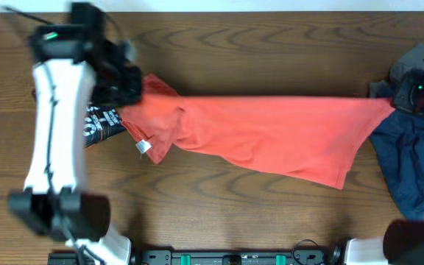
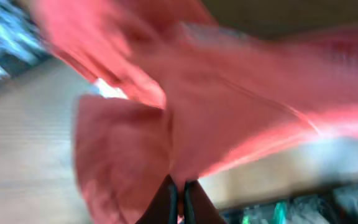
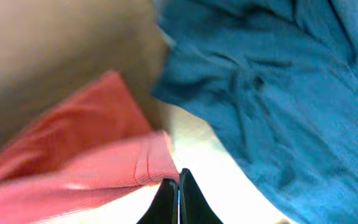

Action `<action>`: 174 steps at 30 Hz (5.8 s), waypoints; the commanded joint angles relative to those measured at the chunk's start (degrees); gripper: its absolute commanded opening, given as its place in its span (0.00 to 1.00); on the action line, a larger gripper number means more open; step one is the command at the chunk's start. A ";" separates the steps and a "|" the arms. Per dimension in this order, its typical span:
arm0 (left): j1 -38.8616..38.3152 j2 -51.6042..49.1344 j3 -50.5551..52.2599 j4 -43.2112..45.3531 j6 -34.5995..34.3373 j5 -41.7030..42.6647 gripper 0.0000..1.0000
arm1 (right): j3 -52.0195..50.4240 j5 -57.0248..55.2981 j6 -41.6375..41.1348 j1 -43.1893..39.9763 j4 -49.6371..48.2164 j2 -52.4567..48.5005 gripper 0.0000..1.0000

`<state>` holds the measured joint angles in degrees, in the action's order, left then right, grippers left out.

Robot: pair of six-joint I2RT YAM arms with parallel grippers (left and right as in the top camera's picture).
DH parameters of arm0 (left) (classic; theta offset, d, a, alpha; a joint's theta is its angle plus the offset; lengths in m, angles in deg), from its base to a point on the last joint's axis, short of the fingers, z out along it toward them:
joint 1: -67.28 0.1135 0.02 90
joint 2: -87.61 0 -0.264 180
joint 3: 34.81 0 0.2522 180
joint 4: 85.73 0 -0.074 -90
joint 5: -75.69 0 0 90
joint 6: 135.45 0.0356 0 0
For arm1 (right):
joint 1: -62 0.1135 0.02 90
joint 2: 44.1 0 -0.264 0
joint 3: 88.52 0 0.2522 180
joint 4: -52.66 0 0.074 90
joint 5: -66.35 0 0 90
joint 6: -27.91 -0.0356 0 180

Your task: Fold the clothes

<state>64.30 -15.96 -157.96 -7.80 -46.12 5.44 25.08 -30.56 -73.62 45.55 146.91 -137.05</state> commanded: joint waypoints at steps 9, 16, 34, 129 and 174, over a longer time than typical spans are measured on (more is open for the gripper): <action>-22.71 -9.92 -0.55 5.18 1.90 8.13 0.06 | -0.22 -11.58 -3.89 -0.63 1.60 -6.40 0.01; -32.09 -13.79 -0.55 6.97 1.88 3.72 0.37 | -0.22 -11.54 -3.87 -0.63 1.84 -6.38 0.01; -27.65 -10.58 5.90 5.70 -28.96 -18.36 0.51 | -0.22 -11.52 -3.85 -0.63 1.31 -6.40 0.01; 2.03 25.18 9.40 29.14 -4.33 -5.88 0.06 | 1.88 8.98 1.66 -2.01 -1.90 1.51 0.01; -8.28 -1.46 16.48 26.80 -3.45 4.72 0.50 | 9.49 0.24 1.97 -4.48 10.58 -1.90 0.01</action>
<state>56.91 -15.09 -141.59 17.36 -49.77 9.33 34.85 -28.92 -72.09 41.70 157.31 -137.75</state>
